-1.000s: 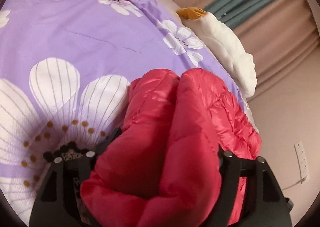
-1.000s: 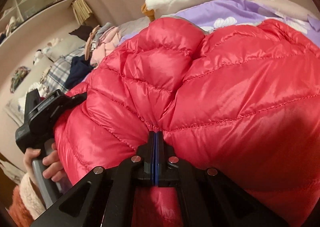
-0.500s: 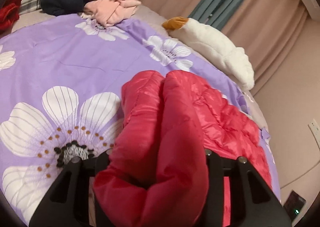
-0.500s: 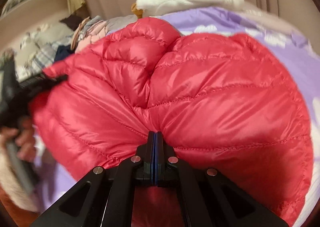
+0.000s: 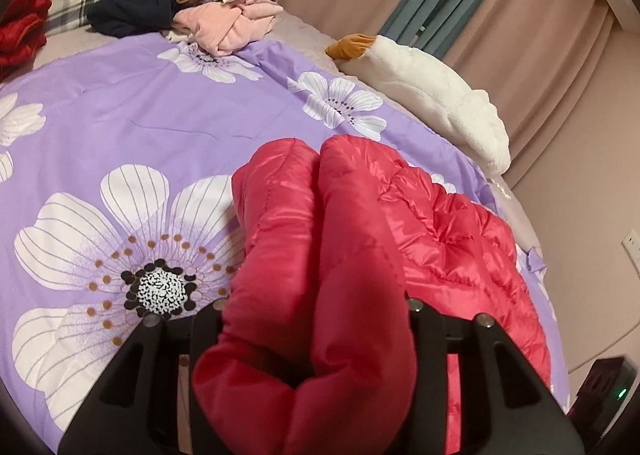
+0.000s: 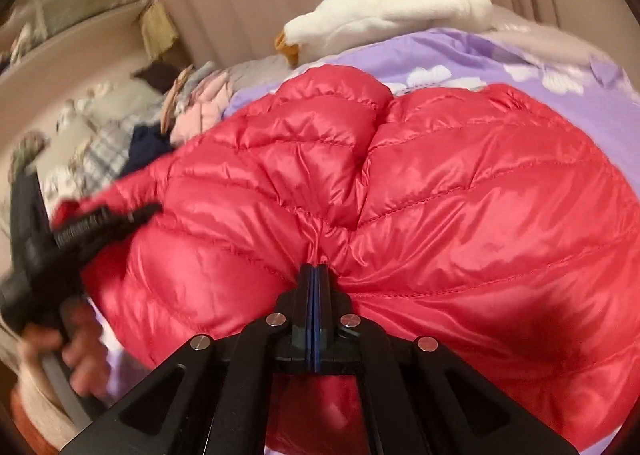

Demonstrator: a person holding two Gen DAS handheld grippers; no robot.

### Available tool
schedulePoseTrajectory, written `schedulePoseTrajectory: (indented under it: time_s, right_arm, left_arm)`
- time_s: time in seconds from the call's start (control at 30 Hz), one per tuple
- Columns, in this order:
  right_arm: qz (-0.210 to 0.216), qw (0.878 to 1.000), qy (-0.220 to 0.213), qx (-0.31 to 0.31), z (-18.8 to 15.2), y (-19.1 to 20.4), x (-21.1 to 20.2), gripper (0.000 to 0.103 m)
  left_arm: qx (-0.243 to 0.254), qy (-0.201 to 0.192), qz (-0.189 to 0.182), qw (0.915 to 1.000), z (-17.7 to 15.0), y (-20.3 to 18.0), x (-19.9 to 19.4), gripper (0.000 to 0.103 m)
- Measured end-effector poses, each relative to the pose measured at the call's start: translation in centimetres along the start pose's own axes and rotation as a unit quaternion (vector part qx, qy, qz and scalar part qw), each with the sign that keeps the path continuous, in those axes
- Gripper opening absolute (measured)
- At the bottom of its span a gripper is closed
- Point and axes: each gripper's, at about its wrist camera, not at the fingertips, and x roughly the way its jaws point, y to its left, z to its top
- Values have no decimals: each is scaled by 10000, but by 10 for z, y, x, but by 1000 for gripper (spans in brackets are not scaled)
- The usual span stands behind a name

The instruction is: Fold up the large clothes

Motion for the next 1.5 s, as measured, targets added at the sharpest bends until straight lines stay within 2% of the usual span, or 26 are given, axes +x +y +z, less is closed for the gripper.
schedulePoseTrajectory:
  time_s: [0.07, 0.23, 0.27, 0.33, 0.4, 0.47, 0.53, 0.6, 0.7, 0.8, 0.87, 0.93, 1.0, 1.03, 1.07, 1.1, 1.13, 1.17, 1.2, 1.3, 1.37, 1.43, 1.5]
  right_arm:
    - [114, 9999, -50, 60, 5, 0, -3, 0]
    - [-321, 9979, 266, -490, -2, 9, 20, 0]
    - [-301, 9982, 311, -409, -5, 5, 25, 0]
    - [-191, 9990, 341, -232, -8, -2, 30, 0]
    - [-29, 9994, 346, -13, -9, -11, 29, 0]
    - [156, 9989, 393, 214, -9, -19, 28, 0]
    - [329, 9978, 419, 403, -11, -28, 26, 0]
    - [536, 9954, 456, 643, -11, -37, 26, 0]
    - [726, 9922, 492, 888, -11, -46, 27, 0]
    - [950, 9872, 636, 1115, -9, -53, 24, 0]
    - [1252, 9757, 845, 1585, -6, -69, 16, 0]
    - [1383, 9618, 933, 2172, -3, -92, -3, 0]
    - [1312, 9579, 640, 2471, 4, -114, -38, 0]
    - [1124, 9618, 405, 2464, 11, -119, -58, 0]
    - [903, 9675, 129, 2360, 17, -121, -77, 6]
    - [704, 9723, -143, 2226, 23, -119, -94, 26]
    - [507, 9759, -479, 2067, 29, -115, -114, 42]
    - [485, 9774, -664, 1948, 32, -110, -127, 76]
    - [651, 9786, -779, 1791, 38, -101, -138, 93]
    - [1252, 9780, -847, 1438, 51, -83, -144, 93]
    - [1007, 9863, -648, 1134, 62, -76, -138, 94]
    - [635, 9940, -118, 888, 63, -73, -120, 94]
    - [731, 9918, 132, 1043, 59, -78, -105, 94]
  left_arm:
    - [-18, 4, -19, 10000, 0, 0, 0, 43]
    - [45, -132, -77, 9999, -4, -7, -10, 43]
    - [131, -233, -133, 9996, -5, -12, -13, 43]
    - [635, -532, -219, 9963, -8, -33, -22, 43]
    - [1393, -881, -331, 9858, -16, -60, -32, 42]
    - [2241, -1205, -488, 9659, -32, -90, -44, 43]
    - [2763, -1294, -827, 9487, -49, -114, -56, 43]
    - [2810, -1164, -1240, 9445, -56, -125, -62, 45]
    - [2612, -921, -1678, 9461, -59, -136, -64, 47]
    - [2888, -964, -1617, 9387, -68, -151, -61, 48]
    - [3213, -1063, -1608, 9271, -79, -159, -65, 48]
    - [3298, -1020, -1705, 9229, -85, -160, -68, 48]
    - [3352, -926, -1811, 9199, -88, -161, -71, 48]
    - [3386, -922, -1826, 9184, -89, -160, -71, 48]
    - [3451, -908, -1843, 9158, -91, -163, -72, 48]
    - [3517, -887, -1857, 9132, -93, -165, -71, 49]
    - [3582, -861, -1885, 9104, -96, -169, -71, 49]
    - [3651, -826, -1924, 9071, -100, -173, -70, 50]
    - [3694, -794, -1969, 9047, -104, -176, -70, 51]
    - [3876, -540, -2200, 8936, -111, -185, -61, 53]
    - [4038, -451, -2243, 8858, -121, -191, -60, 53]
    - [4248, -478, -2203, 8768, -131, -194, -62, 53]
    - [4452, -413, -2220, 8665, -137, -196, -63, 53]
